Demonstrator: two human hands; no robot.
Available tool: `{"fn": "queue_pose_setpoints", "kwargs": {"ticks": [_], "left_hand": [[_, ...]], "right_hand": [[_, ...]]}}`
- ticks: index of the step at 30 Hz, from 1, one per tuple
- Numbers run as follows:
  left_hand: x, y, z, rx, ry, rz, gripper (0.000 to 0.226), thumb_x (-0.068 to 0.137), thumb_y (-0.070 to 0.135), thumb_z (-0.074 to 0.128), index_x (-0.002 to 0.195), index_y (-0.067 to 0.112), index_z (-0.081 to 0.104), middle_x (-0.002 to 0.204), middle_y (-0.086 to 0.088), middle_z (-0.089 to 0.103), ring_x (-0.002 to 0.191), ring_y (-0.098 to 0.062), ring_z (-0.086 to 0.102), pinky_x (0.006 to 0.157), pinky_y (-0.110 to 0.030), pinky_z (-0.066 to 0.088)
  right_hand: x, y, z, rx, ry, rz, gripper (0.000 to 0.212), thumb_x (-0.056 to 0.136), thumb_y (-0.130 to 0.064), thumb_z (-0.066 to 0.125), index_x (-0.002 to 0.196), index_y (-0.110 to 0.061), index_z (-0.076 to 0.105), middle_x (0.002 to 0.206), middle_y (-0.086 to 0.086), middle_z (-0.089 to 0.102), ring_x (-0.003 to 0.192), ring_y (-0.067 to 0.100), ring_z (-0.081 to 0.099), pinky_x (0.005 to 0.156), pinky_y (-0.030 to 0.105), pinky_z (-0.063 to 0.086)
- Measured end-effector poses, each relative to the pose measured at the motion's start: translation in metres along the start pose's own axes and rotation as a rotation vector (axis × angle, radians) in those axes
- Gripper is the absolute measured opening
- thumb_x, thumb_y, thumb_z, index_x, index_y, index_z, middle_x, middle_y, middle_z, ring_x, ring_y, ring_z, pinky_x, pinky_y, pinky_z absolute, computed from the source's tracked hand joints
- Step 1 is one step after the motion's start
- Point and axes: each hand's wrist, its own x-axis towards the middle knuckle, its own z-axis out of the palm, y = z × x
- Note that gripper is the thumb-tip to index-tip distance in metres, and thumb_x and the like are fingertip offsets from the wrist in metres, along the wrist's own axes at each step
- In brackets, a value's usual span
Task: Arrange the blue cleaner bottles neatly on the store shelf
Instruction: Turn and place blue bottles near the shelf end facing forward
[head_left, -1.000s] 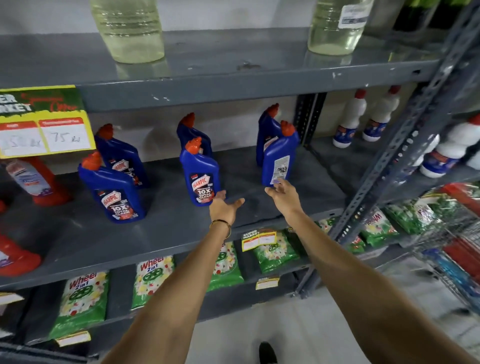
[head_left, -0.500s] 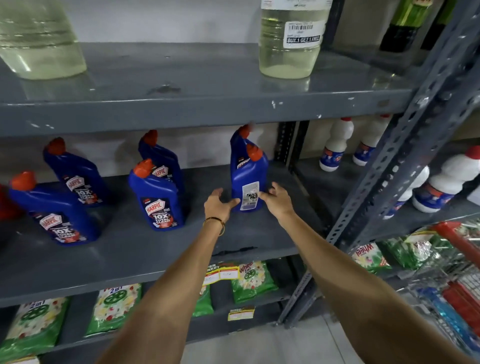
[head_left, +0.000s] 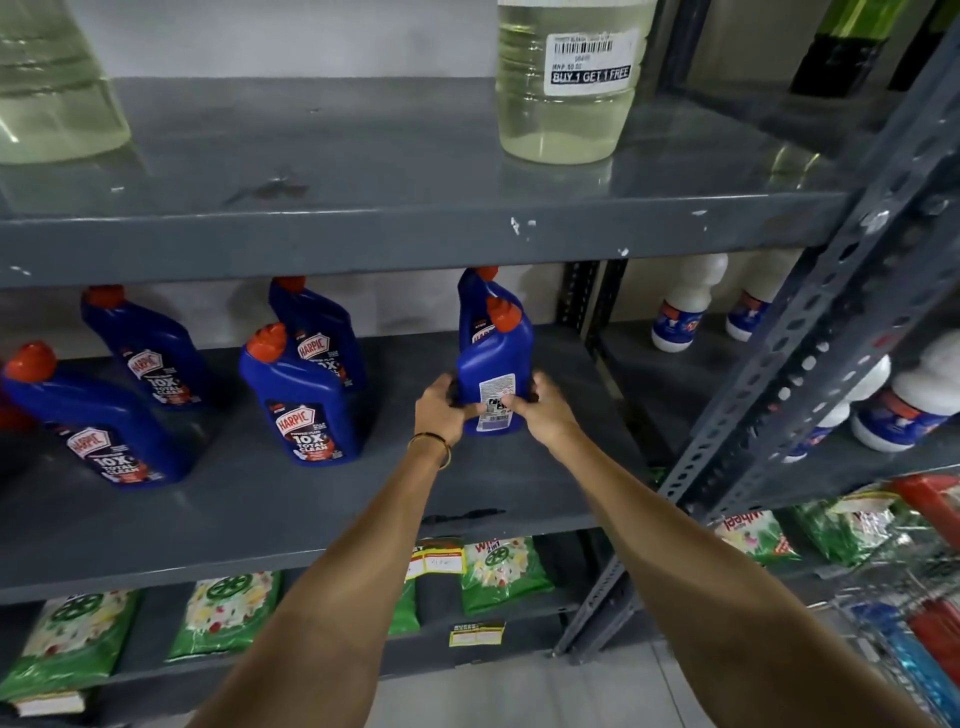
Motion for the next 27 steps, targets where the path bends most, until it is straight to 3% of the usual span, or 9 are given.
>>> {"fn": "queue_pose_setpoints", "kwargs": {"ticks": [5,8,13,18,23,27], "left_hand": [[-0.003,0.006,-0.005,-0.036,0.032,0.042,0.044,0.065,0.013,0.079,0.101,0.006,0.055,0.103,-0.011,0.066,0.089,-0.021,0.062,0.077,-0.029,0.05],[-0.008,0.016,-0.003,-0.079,0.086,0.062,0.043,0.062,0.023,0.082,0.093,0.011,0.055,0.093,-0.006,0.065,0.08,-0.018,0.062,0.068,-0.024,0.05],[-0.017,0.017,-0.01,-0.109,0.069,0.07,0.045,0.056,0.027,0.085,0.089,0.016,0.056,0.091,-0.005,0.064,0.079,-0.018,0.062,0.068,-0.027,0.052],[-0.023,0.011,-0.022,-0.166,-0.087,0.118,0.04,0.062,0.015,0.081,0.096,0.015,0.061,0.099,-0.008,0.064,0.094,-0.028,0.064,0.078,-0.041,0.055],[-0.025,0.012,-0.037,-0.36,-0.298,0.041,0.031,0.076,0.008,0.069,0.098,0.029,0.067,0.101,0.004,0.066,0.096,-0.015,0.064,0.073,-0.023,0.057],[-0.021,0.008,-0.044,-0.384,-0.429,-0.128,0.036,0.078,0.017,0.066,0.113,0.023,0.056,0.118,-0.004,0.061,0.106,-0.019,0.06,0.095,-0.041,0.049]], "right_hand": [[-0.004,-0.013,-0.006,0.153,0.021,-0.076,0.039,0.085,-0.01,0.062,0.121,-0.005,0.047,0.12,0.015,0.062,0.102,0.023,0.061,0.084,0.035,0.05],[-0.007,-0.024,-0.007,0.185,0.03,-0.019,0.04,0.086,-0.022,0.061,0.12,-0.009,0.044,0.119,0.011,0.061,0.105,0.023,0.061,0.088,0.038,0.052],[-0.02,-0.043,-0.006,0.216,-0.076,0.006,0.046,0.075,-0.042,0.068,0.112,-0.017,0.055,0.11,-0.001,0.067,0.091,0.008,0.065,0.067,0.022,0.049],[-0.028,-0.046,-0.002,0.243,-0.117,-0.061,0.048,0.07,-0.035,0.075,0.112,-0.016,0.061,0.108,0.004,0.071,0.097,0.018,0.068,0.082,0.033,0.055],[-0.031,-0.044,-0.004,0.35,-0.061,-0.044,0.046,0.07,-0.032,0.075,0.11,-0.013,0.063,0.106,0.004,0.071,0.097,0.021,0.067,0.089,0.039,0.054],[-0.035,-0.041,-0.006,0.432,-0.127,-0.062,0.043,0.075,-0.033,0.07,0.11,-0.009,0.062,0.102,0.006,0.071,0.098,0.025,0.067,0.086,0.038,0.054]]}}
